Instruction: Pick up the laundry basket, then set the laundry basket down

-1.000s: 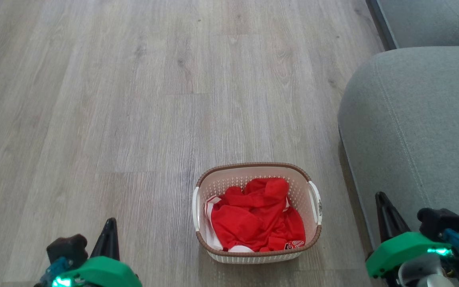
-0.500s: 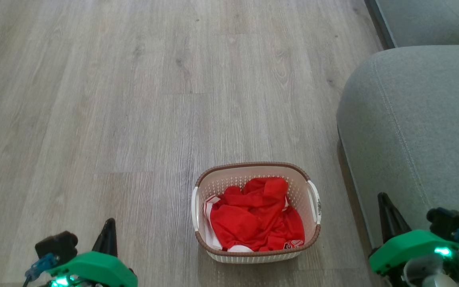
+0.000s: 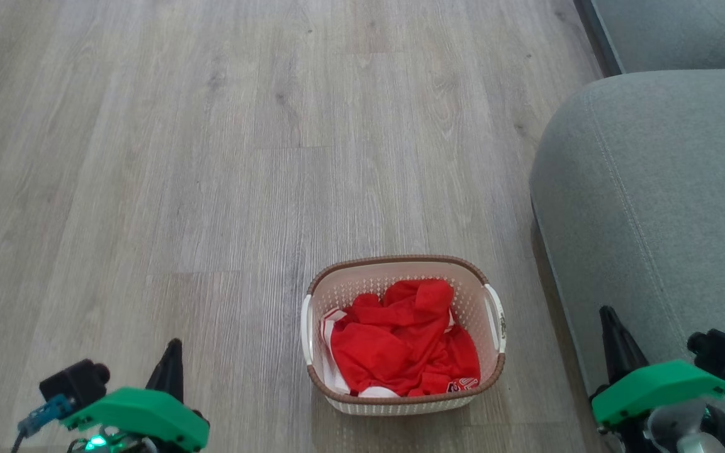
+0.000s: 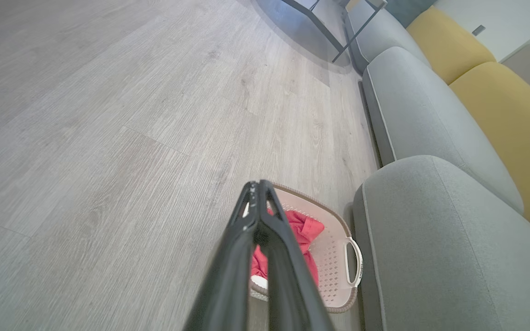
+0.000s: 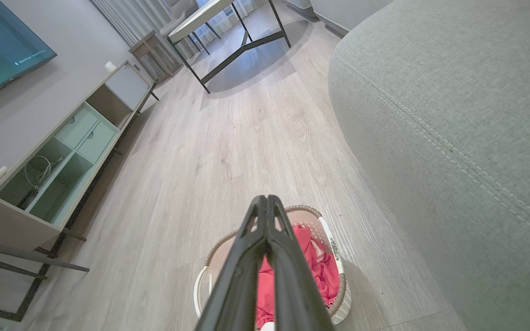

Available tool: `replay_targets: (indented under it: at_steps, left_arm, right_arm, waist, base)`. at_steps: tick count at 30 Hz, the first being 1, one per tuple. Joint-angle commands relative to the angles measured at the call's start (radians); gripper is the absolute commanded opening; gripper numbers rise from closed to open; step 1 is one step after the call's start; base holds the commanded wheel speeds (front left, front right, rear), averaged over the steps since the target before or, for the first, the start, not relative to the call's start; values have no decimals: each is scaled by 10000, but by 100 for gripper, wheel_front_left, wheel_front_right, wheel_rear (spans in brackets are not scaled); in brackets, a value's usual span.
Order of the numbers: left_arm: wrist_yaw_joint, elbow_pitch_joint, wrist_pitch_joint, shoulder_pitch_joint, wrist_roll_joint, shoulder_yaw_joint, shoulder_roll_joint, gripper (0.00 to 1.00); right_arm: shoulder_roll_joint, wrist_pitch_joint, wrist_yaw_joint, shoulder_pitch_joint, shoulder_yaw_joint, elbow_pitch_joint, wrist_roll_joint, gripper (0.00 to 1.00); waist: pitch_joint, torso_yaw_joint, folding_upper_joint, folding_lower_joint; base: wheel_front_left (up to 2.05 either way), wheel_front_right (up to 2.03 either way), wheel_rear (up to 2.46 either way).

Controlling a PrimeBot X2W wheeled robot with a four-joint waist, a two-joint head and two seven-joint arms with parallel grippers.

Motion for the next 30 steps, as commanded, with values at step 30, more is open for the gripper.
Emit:
replay_targets:
  at_steps: [30]
  left_arm:
    - [-975,304,489,-1140,-3033,1240,-359,0]
  right_arm:
    - [-225,517,-32,-901,-181,39,3588,0]
  waist:
    - [27,-96,0,0]
  base:
    - [0,0,0]
